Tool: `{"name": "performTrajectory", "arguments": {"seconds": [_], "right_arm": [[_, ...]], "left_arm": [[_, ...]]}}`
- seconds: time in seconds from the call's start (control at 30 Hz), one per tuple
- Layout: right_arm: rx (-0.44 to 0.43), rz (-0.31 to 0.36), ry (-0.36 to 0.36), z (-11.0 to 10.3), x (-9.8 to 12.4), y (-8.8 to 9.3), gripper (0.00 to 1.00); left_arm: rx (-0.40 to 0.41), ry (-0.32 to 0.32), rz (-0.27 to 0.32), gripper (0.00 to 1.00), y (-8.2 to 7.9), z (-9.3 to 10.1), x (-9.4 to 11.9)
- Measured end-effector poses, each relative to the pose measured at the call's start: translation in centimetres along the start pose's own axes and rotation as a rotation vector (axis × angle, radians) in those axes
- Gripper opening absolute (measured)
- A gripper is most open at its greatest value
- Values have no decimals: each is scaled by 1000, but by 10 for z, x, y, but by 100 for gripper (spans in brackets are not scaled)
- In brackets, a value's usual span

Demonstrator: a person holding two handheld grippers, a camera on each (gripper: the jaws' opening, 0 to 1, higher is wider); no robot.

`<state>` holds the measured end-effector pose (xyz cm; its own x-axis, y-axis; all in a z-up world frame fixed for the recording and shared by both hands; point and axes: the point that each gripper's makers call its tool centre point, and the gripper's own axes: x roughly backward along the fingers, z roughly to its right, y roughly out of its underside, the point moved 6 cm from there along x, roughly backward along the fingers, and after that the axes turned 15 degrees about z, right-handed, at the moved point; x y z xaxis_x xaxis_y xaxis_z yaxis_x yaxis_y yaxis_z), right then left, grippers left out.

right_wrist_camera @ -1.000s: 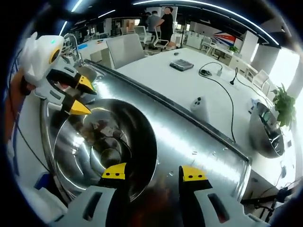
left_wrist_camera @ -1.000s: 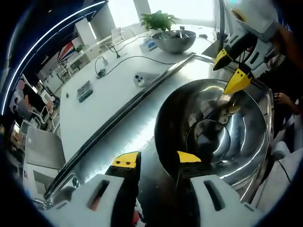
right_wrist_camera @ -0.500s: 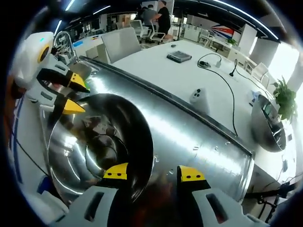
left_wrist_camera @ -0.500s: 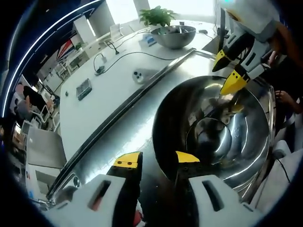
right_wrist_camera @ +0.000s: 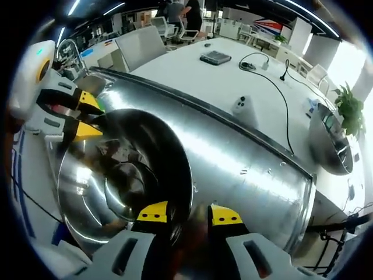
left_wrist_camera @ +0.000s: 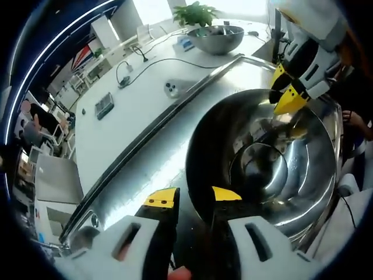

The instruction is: Pick up bowl with dirty water move over sink pour dirty water into sink return bowl to place

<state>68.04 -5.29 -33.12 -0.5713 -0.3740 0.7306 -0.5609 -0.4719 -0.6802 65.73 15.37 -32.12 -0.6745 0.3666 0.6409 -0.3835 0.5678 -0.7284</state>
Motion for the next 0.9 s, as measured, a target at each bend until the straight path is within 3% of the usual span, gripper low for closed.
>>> {"name": "performTrajectory", "arguments": {"seconds": [0.13,0.37,0.9], "right_arm": [[0,-3,6,-3,3,6,10],[-20,3,-6,-19,9,16,7],[-33,-35,8,-23,3,17,1]], "left_arm": [[12,-8,-14,11,3,-3,-2],[20,-20,-15,6,0,-8,-5],[63,-34,-54,0,0,-6,-8]]}}
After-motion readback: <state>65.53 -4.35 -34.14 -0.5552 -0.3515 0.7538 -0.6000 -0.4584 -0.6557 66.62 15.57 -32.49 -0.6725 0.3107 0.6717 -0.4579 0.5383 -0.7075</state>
